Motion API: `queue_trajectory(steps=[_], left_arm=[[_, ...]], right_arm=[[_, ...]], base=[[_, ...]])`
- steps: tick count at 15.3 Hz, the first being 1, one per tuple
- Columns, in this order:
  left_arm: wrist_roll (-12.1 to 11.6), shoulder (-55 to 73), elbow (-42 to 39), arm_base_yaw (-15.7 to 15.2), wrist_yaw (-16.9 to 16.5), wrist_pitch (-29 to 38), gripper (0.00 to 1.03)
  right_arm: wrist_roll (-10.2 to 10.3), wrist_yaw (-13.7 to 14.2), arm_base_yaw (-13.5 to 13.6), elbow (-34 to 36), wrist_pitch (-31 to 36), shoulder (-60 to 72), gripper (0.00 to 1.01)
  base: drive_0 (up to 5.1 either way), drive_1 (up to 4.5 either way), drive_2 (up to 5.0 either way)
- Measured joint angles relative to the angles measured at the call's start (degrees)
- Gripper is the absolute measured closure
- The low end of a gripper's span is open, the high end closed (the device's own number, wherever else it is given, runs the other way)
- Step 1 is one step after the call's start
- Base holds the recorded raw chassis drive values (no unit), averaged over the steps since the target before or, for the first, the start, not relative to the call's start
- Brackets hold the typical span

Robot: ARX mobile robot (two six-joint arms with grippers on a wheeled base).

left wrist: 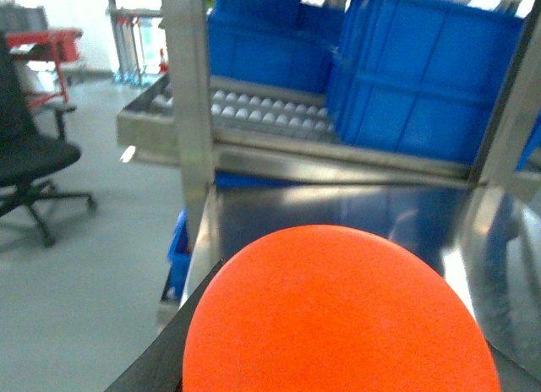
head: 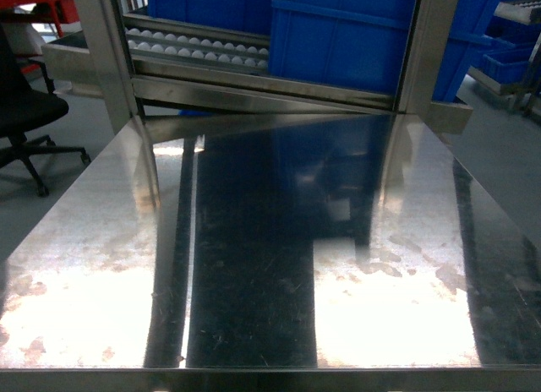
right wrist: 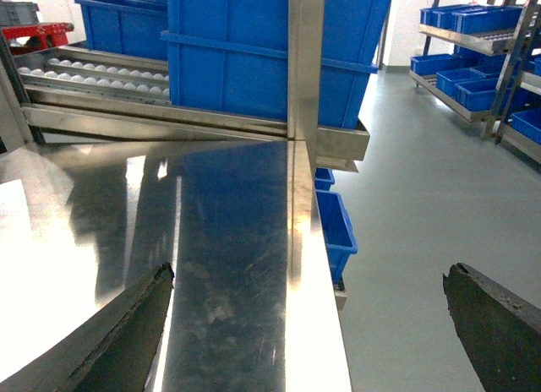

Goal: Pick capacitor and pack into box

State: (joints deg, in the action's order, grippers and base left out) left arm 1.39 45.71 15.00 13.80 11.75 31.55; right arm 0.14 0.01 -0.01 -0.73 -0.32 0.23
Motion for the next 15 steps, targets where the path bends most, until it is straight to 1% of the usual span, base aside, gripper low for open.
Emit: queue_trajectory(steps=[1, 2, 4, 7, 8, 9, 11, 13, 15], left_arm=[[-0.35, -2.16, -0.90, -0.94, 0.35, -2.56, 0.59], [-0.37, -4.57, -2.82, -2.54, -0.44, -2.84, 0.59], [-0.37, -8.26, -5.79, -5.11, -2.67, -3.82, 0.59], [-0.37, -14.29, -9.18, -8.00, -5.90, -6.34, 0.59], [-0.39, -16.35, -10.12, -11.91, -10.38, -7.65, 0.59], [-0.39, -18.01, -10.95, -14.16, -10.73, -8.63, 0.59], [-0.50, -21.20, -11.85, -13.57, -11.76, -10.64, 0.59], [-0.52, -24.55, -12.70, -13.66, -11.72, -13.05, 0.59], [-0.57, -26.77, -14.27, -13.70, -11.76, -13.31, 0.59]], right_arm=[[0.00, 0.02, 0.00, 0.00, 0.00, 0.00, 0.03], [0.00, 0.02, 0.00, 0.00, 0.00, 0.00, 0.03], [0.00, 0.00, 0.00, 0.00, 0.00, 0.00, 0.03], [0.00, 0.00, 0.00, 0.00, 0.00, 0.00, 0.03], [0.00, 0.00, 0.00, 0.00, 0.00, 0.00, 0.03], [0.02, 0.02, 0.00, 0.00, -0.02, 0.00, 0.03], [0.00, 0.02, 0.00, 0.00, 0.00, 0.00, 0.03], [0.00, 0.00, 0.00, 0.00, -0.02, 0.00, 0.03], [0.02, 0.02, 0.00, 0.00, -0.02, 0.00, 0.03]], base=[[0.0, 0.00, 0.0], [0.0, 0.00, 0.0], [0.0, 0.00, 0.0], [0.0, 0.00, 0.0], [0.0, 0.00, 0.0], [0.0, 0.00, 0.0], [0.0, 0.00, 0.0], [0.0, 0.00, 0.0], [0.0, 0.00, 0.0]])
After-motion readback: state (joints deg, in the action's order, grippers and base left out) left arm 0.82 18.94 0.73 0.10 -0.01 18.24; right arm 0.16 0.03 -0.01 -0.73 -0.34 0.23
